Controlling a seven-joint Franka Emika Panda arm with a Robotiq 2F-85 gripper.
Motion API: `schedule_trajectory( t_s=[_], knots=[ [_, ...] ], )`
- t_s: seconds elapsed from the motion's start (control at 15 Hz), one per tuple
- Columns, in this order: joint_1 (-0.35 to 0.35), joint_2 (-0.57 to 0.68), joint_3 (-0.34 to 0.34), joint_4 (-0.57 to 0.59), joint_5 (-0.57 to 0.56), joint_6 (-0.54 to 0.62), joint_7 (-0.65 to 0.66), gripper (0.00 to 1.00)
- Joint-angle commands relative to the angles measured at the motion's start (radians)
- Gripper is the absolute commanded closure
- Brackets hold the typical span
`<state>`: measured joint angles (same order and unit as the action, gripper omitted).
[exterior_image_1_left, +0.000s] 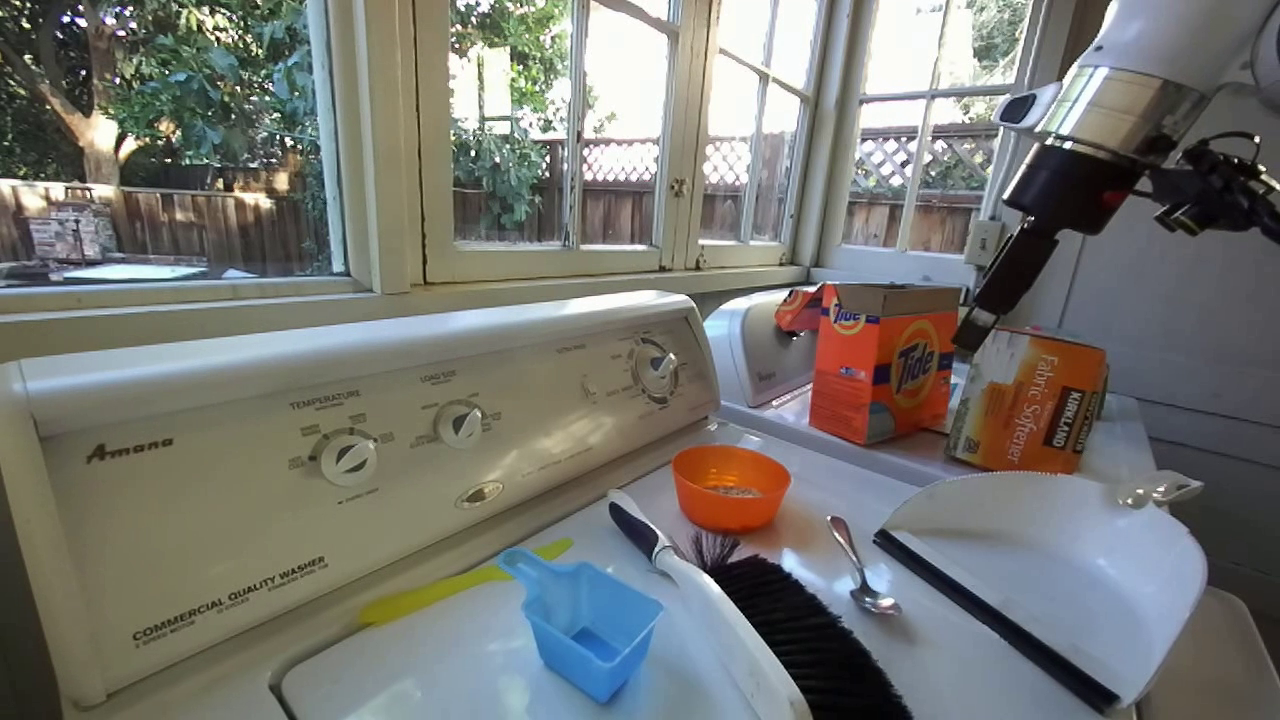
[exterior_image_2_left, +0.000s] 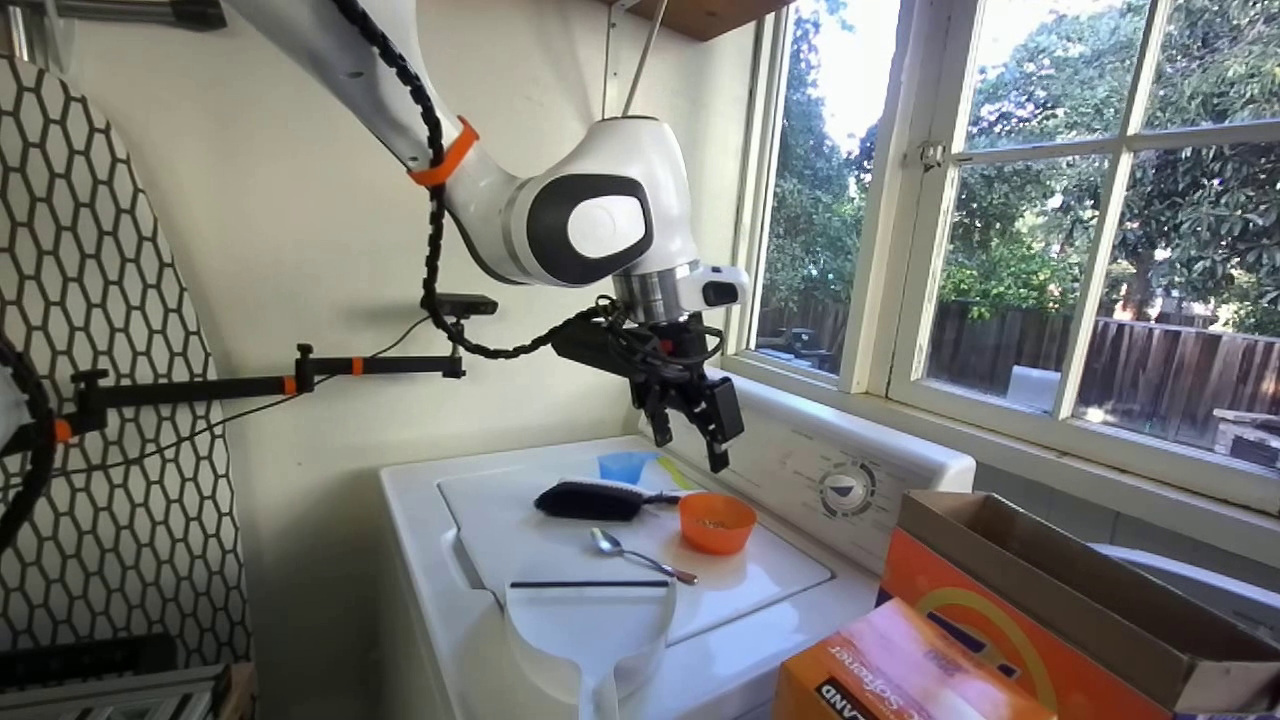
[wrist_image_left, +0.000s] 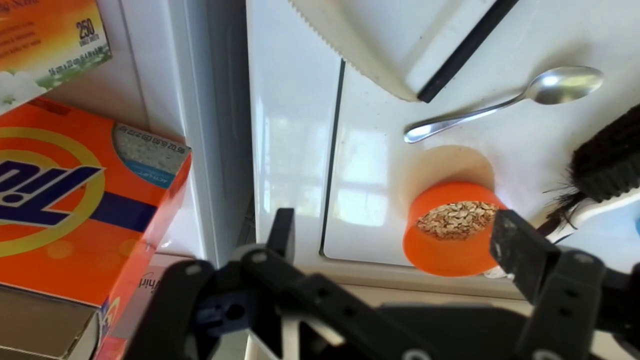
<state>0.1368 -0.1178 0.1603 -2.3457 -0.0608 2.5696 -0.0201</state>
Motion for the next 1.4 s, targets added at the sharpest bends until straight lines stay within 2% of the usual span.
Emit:
schedule_trajectory(
  t_s=[0.0, 0.33, 0.53, 0.87, 1.33],
  knots=[
    [0.003, 0.003, -0.001, 0.002, -0.008, 0.003, 0.013, 0.0],
    [0.006, 0.068, 0.02, 0.018, -0.026, 0.054, 0.123, 0.0],
    [0.006, 0.104, 0.026, 0.027, -0.044, 0.123, 0.206, 0.0],
    [0.01, 0.194, 0.029, 0.068, -0.233, 0.215, 0.419, 0.0],
    [0.054, 0.324, 0.009, 0.169, -0.468, 0.237, 0.638, 0.0]
  ],
)
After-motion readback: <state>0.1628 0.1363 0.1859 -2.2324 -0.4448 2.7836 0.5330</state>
